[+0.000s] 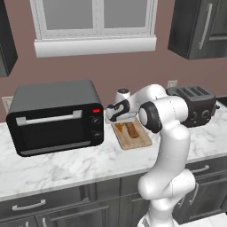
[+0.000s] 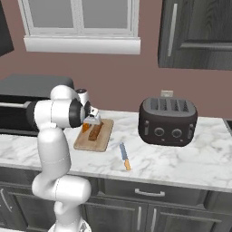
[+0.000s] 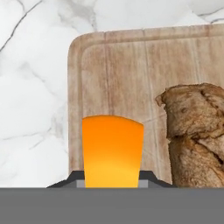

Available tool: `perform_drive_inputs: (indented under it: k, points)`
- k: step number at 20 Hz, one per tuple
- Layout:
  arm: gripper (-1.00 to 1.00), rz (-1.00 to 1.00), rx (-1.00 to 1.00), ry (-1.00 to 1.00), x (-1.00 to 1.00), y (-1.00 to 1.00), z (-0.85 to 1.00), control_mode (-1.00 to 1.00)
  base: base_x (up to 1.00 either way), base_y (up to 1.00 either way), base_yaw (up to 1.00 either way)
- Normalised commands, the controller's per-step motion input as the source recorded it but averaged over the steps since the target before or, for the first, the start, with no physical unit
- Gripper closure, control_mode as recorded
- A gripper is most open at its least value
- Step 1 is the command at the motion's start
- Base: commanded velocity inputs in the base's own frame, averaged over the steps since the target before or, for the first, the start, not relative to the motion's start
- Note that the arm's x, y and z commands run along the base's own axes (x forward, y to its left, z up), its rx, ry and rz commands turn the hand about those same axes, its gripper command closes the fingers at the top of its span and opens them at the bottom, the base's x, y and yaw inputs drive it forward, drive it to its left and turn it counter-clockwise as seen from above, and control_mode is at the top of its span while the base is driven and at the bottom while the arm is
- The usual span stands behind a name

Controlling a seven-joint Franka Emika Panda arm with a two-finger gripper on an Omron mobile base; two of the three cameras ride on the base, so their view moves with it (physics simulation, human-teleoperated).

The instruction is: Retrieve the sausage and cheese from the fridge and place them on the cutting board on the counter.

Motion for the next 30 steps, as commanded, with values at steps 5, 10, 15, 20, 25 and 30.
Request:
perform_drive_inputs:
  k: [5,10,15,20,25,30]
  points:
    - [1.00,0.00,0.00,0.00,-0.21,0.00,-0.22,-1.00,0.00,0.00,0.00]
    - [-1.00,0.00,0.00,0.00,-0.12,0.00,-0.08,-1.00,0.00,0.00,0.00]
    - [-1.00,0.00,0.00,0.00,-0.01,0.00,0.05,-1.00,0.00,0.00,0.00]
    - [-1.00,0.00,0.00,0.00,0.00,0.00,0.22,-1.00,0.00,0.00,0.00]
    - [-1.00,0.00,0.05,0.00,-0.07,-0.02,0.63,-1.00,0.00,0.00,0.00]
    - [-1.00,0.00,0.03,-0.02,-0.90,-0.03,0.51,-1.00,0.00,0.00,0.00]
